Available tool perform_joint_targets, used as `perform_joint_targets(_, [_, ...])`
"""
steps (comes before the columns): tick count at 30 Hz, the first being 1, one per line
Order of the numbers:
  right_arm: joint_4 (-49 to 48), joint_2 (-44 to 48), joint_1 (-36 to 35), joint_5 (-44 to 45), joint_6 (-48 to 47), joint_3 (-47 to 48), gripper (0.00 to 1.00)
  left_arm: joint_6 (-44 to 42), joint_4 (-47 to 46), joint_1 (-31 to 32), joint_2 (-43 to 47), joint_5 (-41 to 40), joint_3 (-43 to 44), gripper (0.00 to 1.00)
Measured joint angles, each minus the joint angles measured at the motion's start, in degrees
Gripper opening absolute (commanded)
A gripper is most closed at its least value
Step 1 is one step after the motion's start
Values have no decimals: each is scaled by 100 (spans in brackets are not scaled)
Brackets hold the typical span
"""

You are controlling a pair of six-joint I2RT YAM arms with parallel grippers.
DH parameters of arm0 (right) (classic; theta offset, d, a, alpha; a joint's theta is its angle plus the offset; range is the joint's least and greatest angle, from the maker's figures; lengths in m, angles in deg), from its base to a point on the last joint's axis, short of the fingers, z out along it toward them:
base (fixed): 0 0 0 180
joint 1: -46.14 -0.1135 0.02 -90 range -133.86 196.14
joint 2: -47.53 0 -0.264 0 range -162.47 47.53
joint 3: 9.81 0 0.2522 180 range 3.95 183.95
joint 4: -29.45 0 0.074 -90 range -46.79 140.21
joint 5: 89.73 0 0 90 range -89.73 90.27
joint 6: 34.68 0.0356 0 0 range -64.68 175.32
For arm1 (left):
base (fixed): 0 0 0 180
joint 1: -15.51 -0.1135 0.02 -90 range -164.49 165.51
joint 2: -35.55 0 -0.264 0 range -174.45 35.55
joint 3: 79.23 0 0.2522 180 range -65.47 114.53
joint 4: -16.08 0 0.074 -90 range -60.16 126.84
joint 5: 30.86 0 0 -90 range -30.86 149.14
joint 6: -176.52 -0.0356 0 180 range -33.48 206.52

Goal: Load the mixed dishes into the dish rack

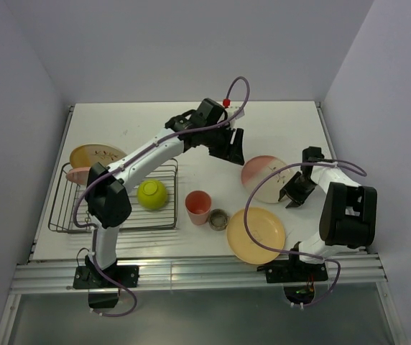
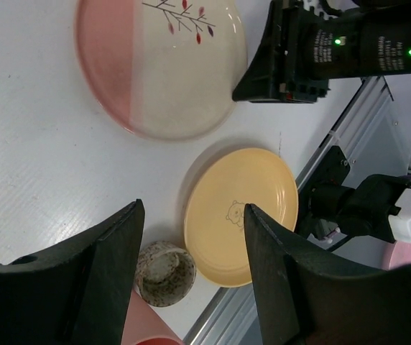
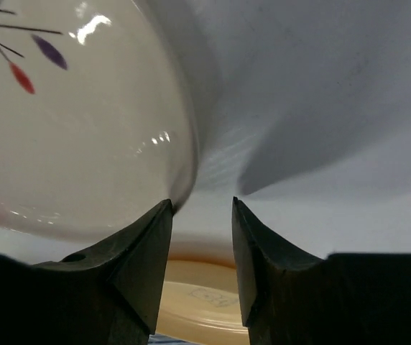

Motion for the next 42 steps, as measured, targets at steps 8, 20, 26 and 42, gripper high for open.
perform_joint_targets(8, [-643, -90, 7, -111, 243, -94, 0, -260, 17, 125, 428, -315, -61, 61])
perform_joint_targets(20, [-619, -356, 50, -313, 308, 317, 0, -1237, 59, 485, 601, -501, -326, 76])
perform_joint_targets(26, [-20, -678, 50, -761, 293, 1257, 0, -2295, -39, 890, 645, -706, -925, 82])
perform_joint_targets(42, [737, -850, 50, -1419, 284, 1624, 0, -3899, -2337, 1950, 330, -2199, -1978, 86])
